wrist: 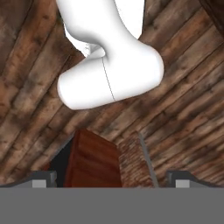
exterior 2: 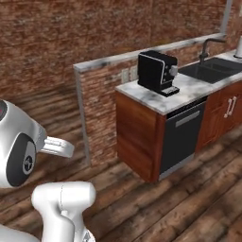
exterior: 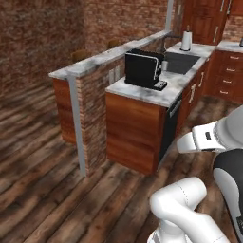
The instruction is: Organize the utensils by type. Pick up the wooden spoons from the counter and place them in the open cabinet. Then pick up the metallic utensils from the counter and place them in the open drawer.
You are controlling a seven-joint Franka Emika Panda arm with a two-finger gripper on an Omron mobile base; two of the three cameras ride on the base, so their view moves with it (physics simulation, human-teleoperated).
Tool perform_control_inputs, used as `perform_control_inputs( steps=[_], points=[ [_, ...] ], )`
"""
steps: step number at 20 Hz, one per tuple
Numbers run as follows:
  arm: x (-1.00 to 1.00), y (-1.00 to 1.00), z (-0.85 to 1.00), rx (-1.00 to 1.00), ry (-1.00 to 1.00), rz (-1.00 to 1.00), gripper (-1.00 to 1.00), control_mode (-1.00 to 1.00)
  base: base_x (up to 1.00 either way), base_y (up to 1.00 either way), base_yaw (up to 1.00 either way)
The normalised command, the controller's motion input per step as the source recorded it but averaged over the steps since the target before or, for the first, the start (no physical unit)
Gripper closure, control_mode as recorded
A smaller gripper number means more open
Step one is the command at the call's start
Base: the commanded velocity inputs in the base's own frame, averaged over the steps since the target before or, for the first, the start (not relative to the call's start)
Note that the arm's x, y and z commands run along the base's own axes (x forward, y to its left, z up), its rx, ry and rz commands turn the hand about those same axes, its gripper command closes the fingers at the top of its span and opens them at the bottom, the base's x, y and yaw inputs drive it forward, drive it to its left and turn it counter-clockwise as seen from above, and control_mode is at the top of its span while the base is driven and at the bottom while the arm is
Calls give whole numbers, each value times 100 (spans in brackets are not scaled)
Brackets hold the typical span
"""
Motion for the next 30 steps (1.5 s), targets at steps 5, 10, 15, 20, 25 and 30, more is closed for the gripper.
perform_control_inputs(
  steps=[5, 10, 15, 20, 25, 30],
  points=[
    [0, 0, 0, 0, 0, 0, -100, 100, 39, 93, -38],
    [0, 0, 0, 0, 0, 0, -100, 100, 35, 95, -37],
    [0, 0, 0, 0, 0, 0, -100, 100, 18, 99, -35],
    [0, 0, 0, 0, 0, 0, -100, 100, 7, 97, -35],
    [0, 0, 0, 0, 0, 0, -100, 100, 0, 98, -37],
    [0, 0, 0, 0, 0, 0, -100, 100, 0, 100, -37]
  ],
)
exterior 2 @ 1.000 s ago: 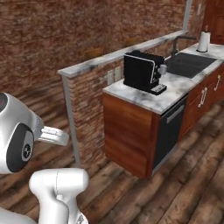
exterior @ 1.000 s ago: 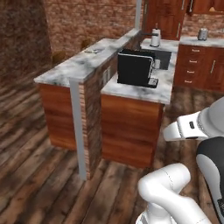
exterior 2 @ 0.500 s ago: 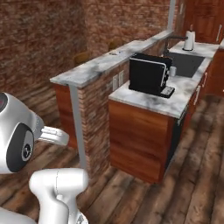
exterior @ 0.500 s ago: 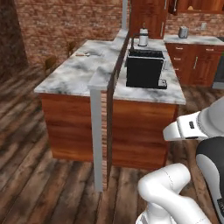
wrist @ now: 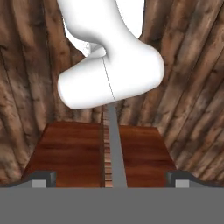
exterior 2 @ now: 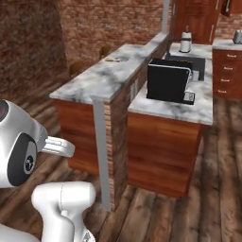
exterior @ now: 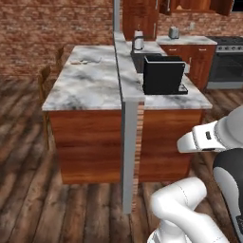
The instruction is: Organize the utensils by type. Pick up the wooden spoons from the counter and place them in the open cabinet. Then pick up the metallic utensils from the counter and place them in the open drawer.
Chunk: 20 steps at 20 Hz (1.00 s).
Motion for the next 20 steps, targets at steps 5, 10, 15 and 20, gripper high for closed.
perform_control_inputs(
  steps=[5, 10, 15, 20],
  points=[
    [0, 0, 0, 0, 0, 0, -100, 100, 0, 100, -36],
    [0, 0, 0, 0, 0, 0, -100, 100, 0, 100, -35],
    [0, 0, 0, 0, 0, 0, -100, 100, 0, 100, -36],
    [0, 0, 0, 0, 0, 0, -100, 100, 0, 100, -36]
  ],
)
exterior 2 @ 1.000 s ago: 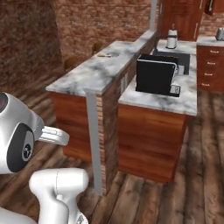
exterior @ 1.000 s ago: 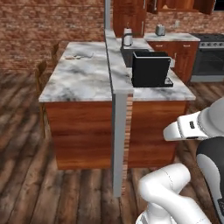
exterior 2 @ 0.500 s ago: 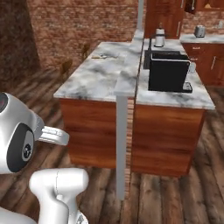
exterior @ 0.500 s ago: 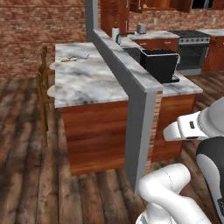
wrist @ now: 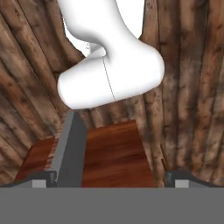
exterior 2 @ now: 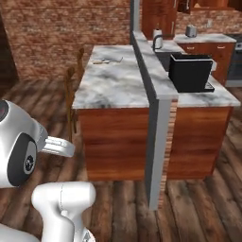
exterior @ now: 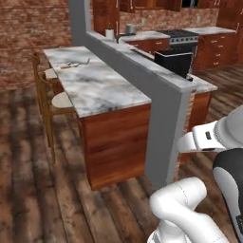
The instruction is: Organize the utensils by type. Pick up the wooden spoons from the counter and place them in the open cabinet. Then pick up the metallic utensils from the counter and place them in the open drawer.
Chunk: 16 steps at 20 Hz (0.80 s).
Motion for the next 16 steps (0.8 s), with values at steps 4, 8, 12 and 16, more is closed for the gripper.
perform_control_inputs(
  steps=[4, 8, 12, 16],
  points=[
    [0, 0, 0, 0, 0, 0, -100, 100, 0, 100, -36],
    [0, 0, 0, 0, 0, 0, -100, 100, 0, 100, -35],
    [0, 0, 0, 0, 0, 0, -100, 100, 2, 100, -33],
    [0, 0, 0, 0, 0, 0, -100, 100, 14, 90, -26]
  ],
)
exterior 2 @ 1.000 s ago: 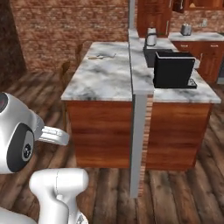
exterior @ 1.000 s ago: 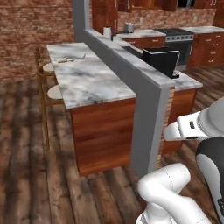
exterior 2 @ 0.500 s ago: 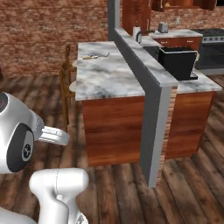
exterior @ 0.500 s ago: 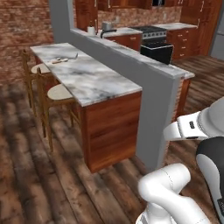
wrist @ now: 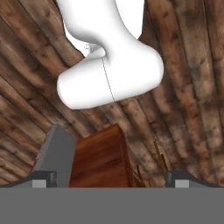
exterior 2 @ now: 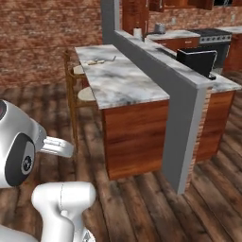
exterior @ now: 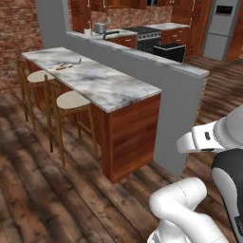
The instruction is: Organize the utensils by type. Pick up the wooden spoons from the counter and place them in the open cabinet. Then pick up the metallic utensils from the counter and place them in the open drawer.
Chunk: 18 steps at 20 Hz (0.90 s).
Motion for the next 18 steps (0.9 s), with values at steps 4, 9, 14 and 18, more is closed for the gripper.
perform_control_inputs(
  steps=[4, 9, 14, 18],
  points=[
    [0, 0, 0, 0, 0, 0, -100, 100, 22, 89, -23],
    [0, 0, 0, 0, 0, 0, -100, 100, 20, 91, -24],
    [0, 0, 0, 0, 0, 0, -100, 100, 24, 81, -23],
    [0, 0, 0, 0, 0, 0, -100, 100, 34, 72, -22]
  ],
)
